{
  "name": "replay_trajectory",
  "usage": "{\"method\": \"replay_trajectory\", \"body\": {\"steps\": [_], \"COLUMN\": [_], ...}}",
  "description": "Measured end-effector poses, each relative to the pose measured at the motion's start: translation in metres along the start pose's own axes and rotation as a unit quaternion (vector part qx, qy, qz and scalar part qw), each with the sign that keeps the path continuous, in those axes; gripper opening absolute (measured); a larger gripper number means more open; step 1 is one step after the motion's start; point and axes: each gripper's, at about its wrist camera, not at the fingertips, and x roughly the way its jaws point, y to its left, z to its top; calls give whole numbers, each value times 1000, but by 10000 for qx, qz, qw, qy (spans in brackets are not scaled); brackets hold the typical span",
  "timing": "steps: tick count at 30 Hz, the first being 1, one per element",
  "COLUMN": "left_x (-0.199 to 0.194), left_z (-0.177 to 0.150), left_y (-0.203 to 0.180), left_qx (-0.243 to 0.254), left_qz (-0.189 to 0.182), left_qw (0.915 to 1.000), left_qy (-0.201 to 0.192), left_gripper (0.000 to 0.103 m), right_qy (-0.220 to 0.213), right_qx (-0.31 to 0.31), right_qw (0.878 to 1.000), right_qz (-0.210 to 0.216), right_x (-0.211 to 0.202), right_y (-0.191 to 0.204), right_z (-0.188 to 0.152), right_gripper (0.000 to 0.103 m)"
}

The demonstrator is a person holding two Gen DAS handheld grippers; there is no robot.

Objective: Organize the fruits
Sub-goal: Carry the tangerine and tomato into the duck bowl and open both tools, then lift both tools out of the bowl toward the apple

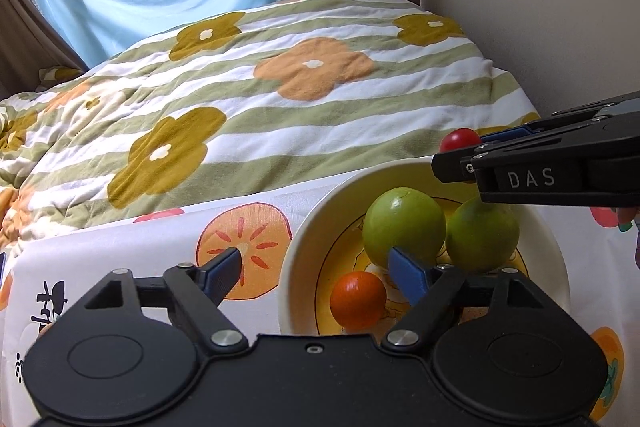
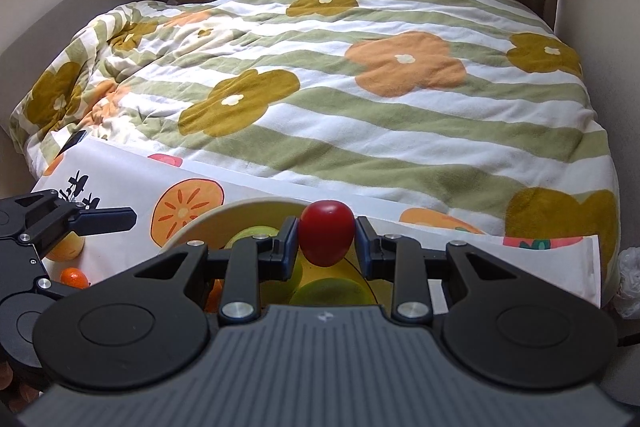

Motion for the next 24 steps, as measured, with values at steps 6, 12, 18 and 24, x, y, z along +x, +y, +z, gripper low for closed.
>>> {"method": "replay_trajectory", "body": {"steps": [6,12,18,24], "left_x": [-9,-14,-16,-20], "left_z": [-5,-11,-13,-15], "left_y": [6,8,7,7], "left_qx": [-133,-215,-256,-289], "left_qz": [-61,-60,-81,-58], "left_qw": [9999,9997,9996,9996], "left_qy": [-7,-27,-34,-55], "left_gripper": [85,85,85,85], "right_qy": [71,83,77,-335], "right_qx": [-98,-93,-55,-23], "right_qw": [9999,9997,9997,9994], "right_qz": [47,218,207,-53], "right_x": [6,18,20,6], "right_y": [-2,-1,2,4], "right_z": [1,-1,-2,-3], "right_gripper": [44,44,46,103]}}
